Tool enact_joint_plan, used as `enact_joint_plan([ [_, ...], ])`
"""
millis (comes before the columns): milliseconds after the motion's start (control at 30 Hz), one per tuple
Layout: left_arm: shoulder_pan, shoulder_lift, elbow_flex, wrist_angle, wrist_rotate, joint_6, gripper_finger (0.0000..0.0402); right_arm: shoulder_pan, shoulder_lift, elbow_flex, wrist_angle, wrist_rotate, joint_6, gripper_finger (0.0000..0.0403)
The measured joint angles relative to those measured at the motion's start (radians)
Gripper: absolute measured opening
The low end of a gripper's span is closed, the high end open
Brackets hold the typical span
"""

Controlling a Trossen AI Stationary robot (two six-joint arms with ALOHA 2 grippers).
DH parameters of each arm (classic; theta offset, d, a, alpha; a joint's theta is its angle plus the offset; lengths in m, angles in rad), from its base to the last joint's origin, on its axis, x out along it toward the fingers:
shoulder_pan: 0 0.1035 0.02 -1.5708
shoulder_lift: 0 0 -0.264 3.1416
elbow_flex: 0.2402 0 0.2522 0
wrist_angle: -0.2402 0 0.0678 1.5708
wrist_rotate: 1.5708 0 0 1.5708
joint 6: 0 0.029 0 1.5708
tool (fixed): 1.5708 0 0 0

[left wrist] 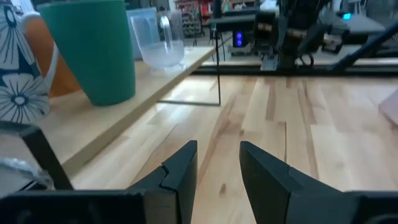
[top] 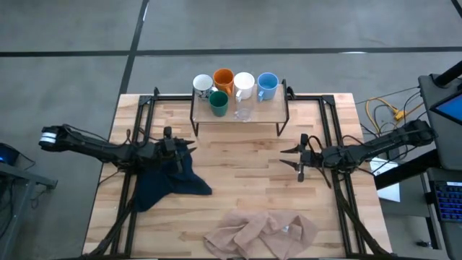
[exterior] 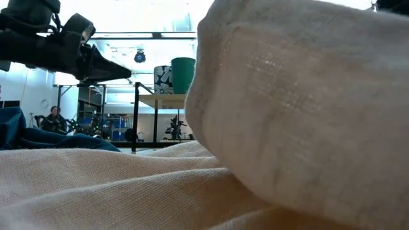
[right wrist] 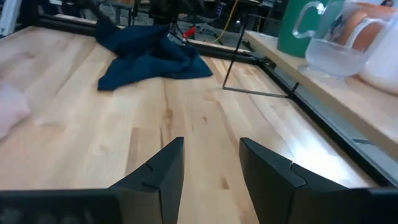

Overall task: Stack small to large cups/mugs on shelf
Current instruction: Return to Home Position

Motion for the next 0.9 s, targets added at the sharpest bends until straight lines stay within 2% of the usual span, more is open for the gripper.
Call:
enact_joint_plan([
  [267, 0.000, 0.094, 0.003, 0.156, 0.000, 0.000, 0.0107, 0.000, -0.072, -0.065, -0.002, -0.018, 0.000, 0.0148],
  [500, 0.000, 0.166, 0.005, 0.252, 0.000, 0.001, 0.0107, -0.001, -0.096, -0.065, -0.018, -0.018, -0.168, 0.0148],
  [600, 0.000, 0.195, 0.010, 0.286, 0.000, -0.001, 0.0107, -0.003, -0.100, -0.065, -0.032, -0.018, -0.192, 0.0148],
  [733, 0.000, 0.239, 0.014, 0.360, 0.000, 0.000, 0.0107, -0.031, -0.106, -0.065, -0.081, -0.018, -0.193, 0.0148],
  [900, 0.000, 0.285, 0.023, 0.374, 0.000, 0.000, 0.0107, -0.078, -0.099, -0.065, -0.093, -0.018, -0.205, 0.0148],
])
